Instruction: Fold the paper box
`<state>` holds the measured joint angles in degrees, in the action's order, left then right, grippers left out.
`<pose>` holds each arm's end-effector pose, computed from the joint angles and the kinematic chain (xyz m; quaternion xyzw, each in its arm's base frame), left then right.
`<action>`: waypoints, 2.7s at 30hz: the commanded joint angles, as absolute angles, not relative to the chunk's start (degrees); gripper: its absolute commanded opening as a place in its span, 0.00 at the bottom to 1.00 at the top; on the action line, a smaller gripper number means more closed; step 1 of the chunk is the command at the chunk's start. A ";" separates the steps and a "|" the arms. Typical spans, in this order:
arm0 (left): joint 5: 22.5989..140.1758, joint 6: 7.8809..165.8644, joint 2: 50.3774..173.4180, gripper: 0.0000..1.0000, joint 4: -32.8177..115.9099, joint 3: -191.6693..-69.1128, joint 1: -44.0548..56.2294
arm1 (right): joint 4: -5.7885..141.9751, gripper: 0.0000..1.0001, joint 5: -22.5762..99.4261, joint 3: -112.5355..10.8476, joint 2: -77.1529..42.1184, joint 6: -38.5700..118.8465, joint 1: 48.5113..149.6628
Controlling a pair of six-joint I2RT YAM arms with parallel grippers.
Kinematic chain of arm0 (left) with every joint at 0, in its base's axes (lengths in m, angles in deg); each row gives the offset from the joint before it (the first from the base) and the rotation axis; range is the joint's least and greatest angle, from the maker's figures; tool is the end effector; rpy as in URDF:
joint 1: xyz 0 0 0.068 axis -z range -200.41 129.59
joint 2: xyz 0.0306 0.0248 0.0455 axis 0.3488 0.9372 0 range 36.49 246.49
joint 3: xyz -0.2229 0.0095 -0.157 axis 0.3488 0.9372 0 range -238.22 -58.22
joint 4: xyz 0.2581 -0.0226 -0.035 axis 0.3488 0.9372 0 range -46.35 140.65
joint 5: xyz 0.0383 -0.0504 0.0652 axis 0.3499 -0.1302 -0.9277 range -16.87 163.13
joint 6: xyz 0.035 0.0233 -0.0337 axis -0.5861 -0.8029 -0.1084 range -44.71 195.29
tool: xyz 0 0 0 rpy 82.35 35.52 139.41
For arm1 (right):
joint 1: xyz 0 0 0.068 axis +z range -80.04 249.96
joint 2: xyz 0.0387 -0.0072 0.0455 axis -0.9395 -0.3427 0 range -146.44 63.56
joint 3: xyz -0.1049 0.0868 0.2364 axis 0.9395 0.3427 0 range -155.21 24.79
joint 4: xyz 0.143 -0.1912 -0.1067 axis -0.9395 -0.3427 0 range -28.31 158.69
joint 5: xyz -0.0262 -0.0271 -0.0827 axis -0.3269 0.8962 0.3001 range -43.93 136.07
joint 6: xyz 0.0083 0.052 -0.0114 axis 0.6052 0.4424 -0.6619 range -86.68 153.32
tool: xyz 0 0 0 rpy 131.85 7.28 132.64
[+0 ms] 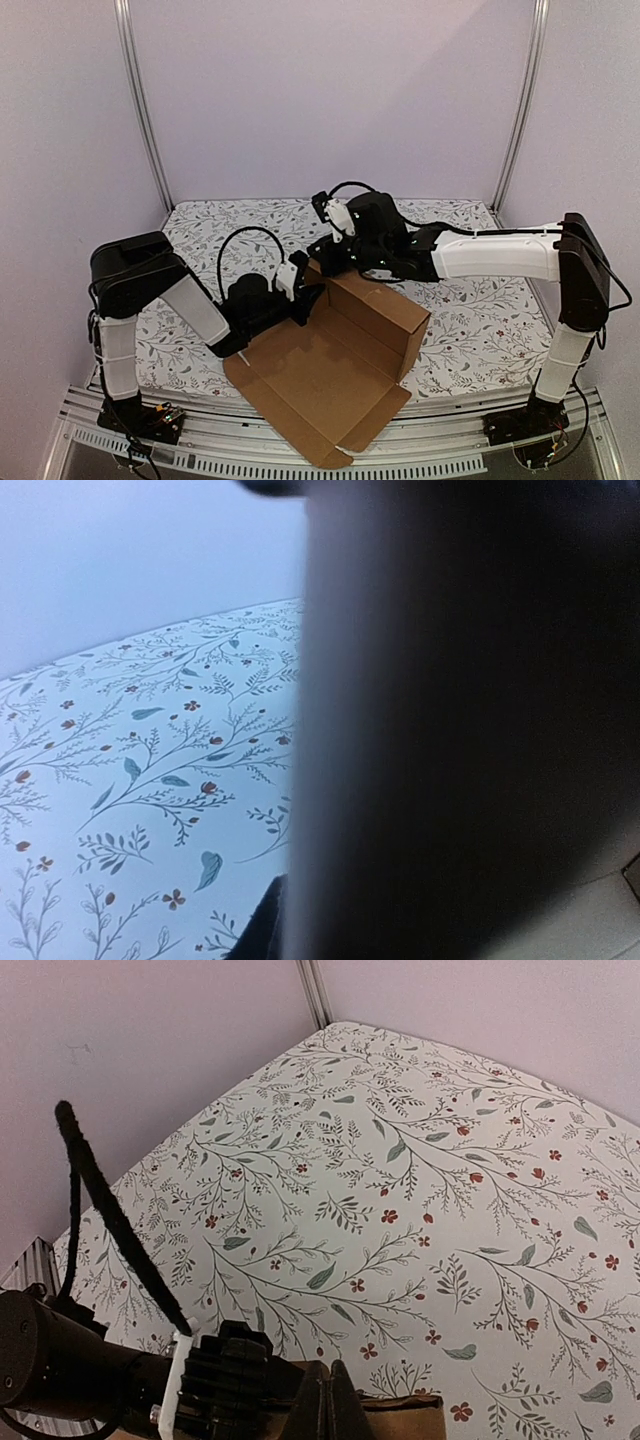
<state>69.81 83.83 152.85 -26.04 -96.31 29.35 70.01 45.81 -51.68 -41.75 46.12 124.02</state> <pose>0.2303 -0.2689 0.1061 0.2492 0.7158 -0.2984 0.5801 0.2526 0.3487 0.2519 -0.3024 0.7997 0.2873 0.4318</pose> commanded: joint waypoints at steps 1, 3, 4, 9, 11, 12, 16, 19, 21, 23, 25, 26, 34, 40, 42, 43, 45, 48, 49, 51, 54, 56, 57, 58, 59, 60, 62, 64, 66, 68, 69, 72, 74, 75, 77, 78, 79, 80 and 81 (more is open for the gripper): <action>69.94 83.67 155.18 0.09 -27.61 -98.06 28.63 | 56.38 0.00 46.83 -48.60 -44.33 46.15 124.36; 69.39 83.46 155.49 0.01 -27.63 -98.27 28.63 | 56.38 0.00 46.76 -48.60 -44.28 46.32 124.32; 69.10 83.20 155.53 0.00 -27.51 -98.42 28.63 | 56.41 0.00 46.75 -48.60 -44.23 46.33 124.33; 67.46 82.09 155.18 0.00 -27.48 -98.46 28.84 | 56.63 0.00 46.77 -48.61 -44.11 46.74 124.36; 66.21 81.19 154.48 0.00 -27.10 -98.31 29.25 | 56.77 0.00 46.76 -48.60 -44.02 46.90 124.31; 65.59 80.71 154.01 0.00 -26.72 -98.28 29.51 | 56.74 0.00 46.76 -48.58 -43.97 46.94 124.36; 62.04 78.32 152.08 0.00 -24.57 -98.42 30.85 | 56.91 0.02 46.75 -48.51 -43.30 47.27 124.30; 59.65 77.50 151.18 0.00 -23.62 -98.07 31.63 | 57.08 0.08 47.10 -48.28 -42.05 47.52 124.31; 57.94 77.66 150.53 0.00 -23.21 -97.60 31.84 | 57.21 0.13 47.88 -47.85 -40.64 47.56 124.33; 56.10 77.79 149.93 0.00 -23.14 -97.01 31.95 | 57.11 0.15 48.93 -47.30 -38.73 47.35 124.36; 54.18 77.96 149.31 0.00 -23.15 -96.42 32.04 | 57.12 0.17 50.12 -46.48 -36.20 46.97 124.20; 53.15 78.04 148.91 0.00 -23.19 -96.01 32.06 | 57.11 0.18 50.77 -45.92 -35.29 46.87 124.06; 42.32 81.24 146.12 0.00 -22.34 -92.54 32.66 | 56.94 0.34 58.86 -39.04 -22.96 44.53 122.75; 32.02 85.92 143.55 0.00 -17.94 -91.33 34.15 | 57.07 0.57 65.01 -34.08 -15.20 42.84 122.19; 28.46 86.93 143.02 0.00 -15.85 -91.40 34.71 | 57.02 0.73 66.28 -32.57 -13.11 42.39 121.49; 27.20 87.24 142.80 0.00 -14.42 -91.58 35.08 | 57.01 0.83 66.50 -31.73 -12.40 42.25 121.08; 23.53 88.82 142.00 0.00 -9.93 -92.90 35.89 | 57.30 0.98 66.70 -29.98 -10.18 42.08 120.09; 20.59 93.13 140.49 0.00 -0.39 -95.44 36.75 | 58.12 0.99 67.20 -27.79 -8.55 42.24 118.83; 19.61 95.36 139.95 0.00 3.04 -96.23 37.06 | 58.52 0.99 68.04 -27.08 -8.24 42.63 118.76; 18.65 103.00 138.22 0.00 13.52 -98.65 37.16 | 59.59 0.99 69.75 -25.15 -8.01 43.63 118.78; 17.33 109.26 137.39 0.00 24.41 -101.92 37.44 | 61.38 0.99 68.76 -22.58 -7.96 45.54 118.56; 15.91 113.08 137.39 0.00 29.86 -103.66 37.70 | 63.49 0.99 66.88 -20.85 -7.89 46.33 118.27; 15.38 115.11 137.50 0.00 33.50 -104.56 37.85 | 64.67 0.99 66.51 -20.03 -7.74 46.53 118.24; 14.93 117.12 137.79 0.00 35.99 -105.42 38.01 | 65.57 0.99 66.39 -19.27 -7.51 47.03 118.19; 14.29 119.45 138.20 0.00 39.00 -106.40 38.30 | 66.48 0.99 66.20 -18.58 -7.40 47.30 118.21; 13.67 121.82 138.59 0.00 41.89 -107.43 38.42 | 67.13 0.99 66.05 -18.20 -7.34 47.52 118.21; 12.59 126.30 139.54 0.00 48.13 -109.31 38.83 | 67.45 0.99 66.61 -18.02 -7.56 47.60 118.20; 11.71 129.28 140.60 0.00 50.95 -110.24 39.38 | 67.71 0.99 66.49 -18.10 -8.45 47.58 118.11; 11.16 131.97 141.35 0.00 53.35 -111.02 39.90 | 68.15 0.99 66.54 -18.17 -9.50 47.59 118.07; 10.44 134.09 141.84 0.00 55.08 -111.66 40.55 | 70.48 0.98 66.75 -18.10 -10.91 47.89 118.01; 10.16 134.84 141.87 0.00 55.98 -111.92 40.84 | 71.30 0.98 66.33 -17.99 -11.22 47.97 117.98; 9.13 136.20 141.43 0.04 58.31 -112.40 41.90 | 72.68 0.97 65.00 -18.03 -12.30 48.01 117.89; 8.53 136.81 140.93 0.13 59.48 -112.45 42.66 | 73.02 0.97 64.34 -18.53 -13.07 47.85 117.90; 8.20 137.00 140.69 0.14 59.86 -112.45 43.04 | 73.19 0.96 64.13 -18.76 -13.43 47.83 117.90; 7.53 137.21 140.26 0.18 60.55 -112.60 43.80 | 73.62 0.96 63.88 -19.24 -13.96 47.68 117.82; 7.09 137.40 140.21 0.19 60.99 -112.85 44.16 | 73.80 0.95 63.78 -19.43 -14.07 47.59 117.86; 6.44 137.86 140.12 0.22 61.82 -113.07 44.59 | 73.93 0.95 63.66 -19.62 -14.12 47.52 117.85; 5.87 138.40 140.16 0.25 62.68 -113.41 44.89 | 74.04 0.94 63.57 -19.86 -14.13 47.40 117.86; 5.40 138.63 140.10 0.28 63.63 -113.68 45.18 | 74.05 0.94 63.56 -20.00 -14.01 47.24 117.90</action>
<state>8.51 136.28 140.48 58.35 -111.96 43.42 72.13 64.52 -18.52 -13.56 47.45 118.25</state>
